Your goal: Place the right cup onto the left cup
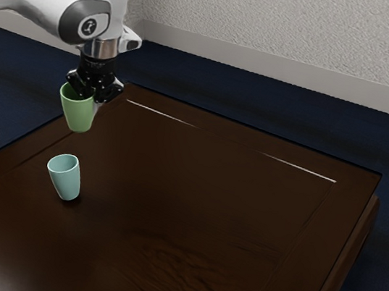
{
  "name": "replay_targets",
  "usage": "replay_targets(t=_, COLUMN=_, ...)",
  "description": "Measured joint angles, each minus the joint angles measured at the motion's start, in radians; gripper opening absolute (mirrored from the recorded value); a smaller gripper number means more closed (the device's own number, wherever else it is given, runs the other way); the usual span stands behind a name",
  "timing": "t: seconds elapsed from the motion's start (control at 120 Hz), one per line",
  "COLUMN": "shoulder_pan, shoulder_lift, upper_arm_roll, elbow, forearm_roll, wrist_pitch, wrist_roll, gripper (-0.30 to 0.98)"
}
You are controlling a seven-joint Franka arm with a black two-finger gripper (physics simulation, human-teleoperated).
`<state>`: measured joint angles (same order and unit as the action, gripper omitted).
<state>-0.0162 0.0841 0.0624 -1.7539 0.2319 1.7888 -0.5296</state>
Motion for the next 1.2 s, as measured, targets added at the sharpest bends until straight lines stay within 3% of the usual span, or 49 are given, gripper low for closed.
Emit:
replay_targets(t=0.208, shoulder_pan=-0.016, shoulder_lift=-0.018, upper_arm_roll=0.091, elbow=-0.065, forearm_roll=-0.049, wrist_pitch=-0.013, wrist_roll=0.049, gripper=-0.10)
replay_targets(t=0.417, shoulder_pan=0.001, shoulder_lift=0.052, upper_arm_roll=0.149, elbow=-0.074, forearm_roll=-0.080, wrist_pitch=0.037, wrist_roll=0.116, gripper=-0.10)
replay_targets(t=1.2, shoulder_pan=0.001, shoulder_lift=0.165, upper_arm_roll=0.191, elbow=-0.103, forearm_roll=-0.146, wrist_pitch=0.187, wrist_roll=0.290, gripper=-0.10)
